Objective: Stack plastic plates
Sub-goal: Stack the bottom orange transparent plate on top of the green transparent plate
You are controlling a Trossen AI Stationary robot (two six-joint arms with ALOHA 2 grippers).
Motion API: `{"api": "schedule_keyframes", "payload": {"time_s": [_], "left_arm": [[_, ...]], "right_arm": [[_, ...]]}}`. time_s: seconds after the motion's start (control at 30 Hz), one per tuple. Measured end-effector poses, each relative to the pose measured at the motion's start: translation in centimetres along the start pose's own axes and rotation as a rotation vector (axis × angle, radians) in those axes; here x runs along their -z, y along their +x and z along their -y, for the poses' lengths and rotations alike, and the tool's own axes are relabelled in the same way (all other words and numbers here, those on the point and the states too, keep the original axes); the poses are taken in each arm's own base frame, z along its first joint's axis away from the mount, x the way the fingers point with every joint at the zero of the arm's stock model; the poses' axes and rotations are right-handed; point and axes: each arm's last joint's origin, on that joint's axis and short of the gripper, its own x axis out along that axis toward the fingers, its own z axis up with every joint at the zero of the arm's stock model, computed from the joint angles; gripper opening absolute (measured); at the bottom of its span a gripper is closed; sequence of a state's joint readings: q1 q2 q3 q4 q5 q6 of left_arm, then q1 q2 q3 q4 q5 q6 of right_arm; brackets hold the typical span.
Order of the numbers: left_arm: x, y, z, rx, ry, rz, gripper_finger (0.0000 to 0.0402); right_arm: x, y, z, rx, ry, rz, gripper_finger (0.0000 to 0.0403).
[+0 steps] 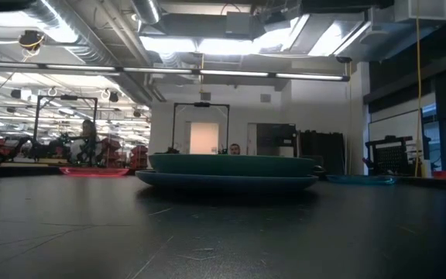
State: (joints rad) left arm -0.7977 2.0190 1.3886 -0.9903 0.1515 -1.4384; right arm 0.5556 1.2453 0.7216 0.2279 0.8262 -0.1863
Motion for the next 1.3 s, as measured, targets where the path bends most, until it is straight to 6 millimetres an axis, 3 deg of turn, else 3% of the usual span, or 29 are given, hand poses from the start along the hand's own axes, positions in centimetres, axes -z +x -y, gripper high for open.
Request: {"api": "schedule_keyframes", "payload": {"time_s": [0.4, 0.8, 1.0, 1.3], "left_arm": [[-0.2, 1.1, -0.9, -0.024, 0.118, -0.031, 0.0103], [0.0, 1.2, -1.1, -0.045, 0.258, -0.053, 0.0006], [0.2, 0.1, -1.4, -0.141, 0.261, -0.048, 0.0005], [0.3, -2.2, -0.4, -0.152, 0.350, 0.052, 0.0002]], "right_arm": [[0.0, 0.0, 0.0, -0.006, 0.001, 0.003, 0.0170], [0.0, 0.0, 0.0, -0.006, 0.001, 0.003, 0.0170], [0.0, 0.0, 0.0, -0.006, 0.000, 0.003, 0.0170], [0.0, 0.0, 0.0, -0.007, 0.000, 0.003, 0.0170]]}}
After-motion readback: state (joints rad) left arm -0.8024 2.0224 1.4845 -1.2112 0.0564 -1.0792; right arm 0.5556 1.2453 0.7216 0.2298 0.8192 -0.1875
